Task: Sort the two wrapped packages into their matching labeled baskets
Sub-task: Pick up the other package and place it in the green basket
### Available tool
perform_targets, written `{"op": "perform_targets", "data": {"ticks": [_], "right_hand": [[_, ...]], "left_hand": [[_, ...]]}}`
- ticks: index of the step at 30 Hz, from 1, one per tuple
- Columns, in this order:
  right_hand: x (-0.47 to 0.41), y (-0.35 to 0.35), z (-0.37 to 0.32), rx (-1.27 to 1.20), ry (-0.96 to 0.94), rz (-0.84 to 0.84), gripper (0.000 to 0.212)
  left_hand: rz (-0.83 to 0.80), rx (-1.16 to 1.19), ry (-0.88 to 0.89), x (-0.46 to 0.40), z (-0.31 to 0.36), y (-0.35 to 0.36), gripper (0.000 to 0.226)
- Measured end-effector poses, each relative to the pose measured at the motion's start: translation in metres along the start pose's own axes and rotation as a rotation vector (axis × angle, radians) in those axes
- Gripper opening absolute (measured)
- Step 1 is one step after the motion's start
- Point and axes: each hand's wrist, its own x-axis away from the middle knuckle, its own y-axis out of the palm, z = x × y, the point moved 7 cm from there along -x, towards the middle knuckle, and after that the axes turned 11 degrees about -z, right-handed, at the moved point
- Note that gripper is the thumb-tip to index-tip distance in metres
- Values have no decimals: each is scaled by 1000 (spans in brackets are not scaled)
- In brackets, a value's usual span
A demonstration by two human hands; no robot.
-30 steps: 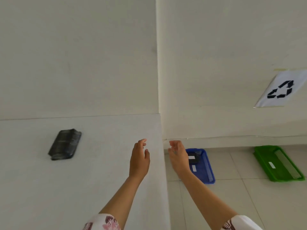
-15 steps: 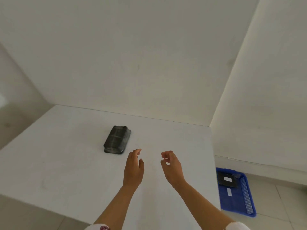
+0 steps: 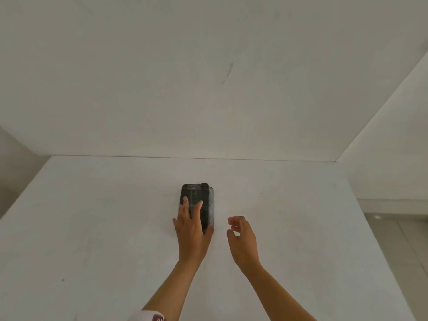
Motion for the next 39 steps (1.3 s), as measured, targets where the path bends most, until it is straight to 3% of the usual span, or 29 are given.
{"op": "perform_targets", "data": {"ticks": [6,9,12,17,21,24,27,32,39], "right_hand": [[-19,22,6,5,52,90,20],[-26,24,4,12,51,102,21],[-30,25,3,26,54,117,20],[-41,20,-7,2,35,143,18],[-56,15,-24,-42,9,140,25],[-67,11,-34,-113,4,124,36],[-73,5,-37,-205,20,123,45],[-75,5,-34,-419,73,70,48],[-63,24,-31,-819,160,34,37]], "left_hand": [[-181,-156,61,-27,-19,24,77],[-199,-292,100,-34,-26,29,73],[-135,-264,136,-35,-29,21,65],[-59,65,135,-40,-27,-20,56],[4,504,94,-52,-25,-58,49],[-41,872,-31,-66,-30,-61,33],[-153,1170,-221,-73,-37,-51,42],[-328,1287,-330,-74,-43,-41,45],[-401,1418,-363,-69,-41,-31,50]]}}
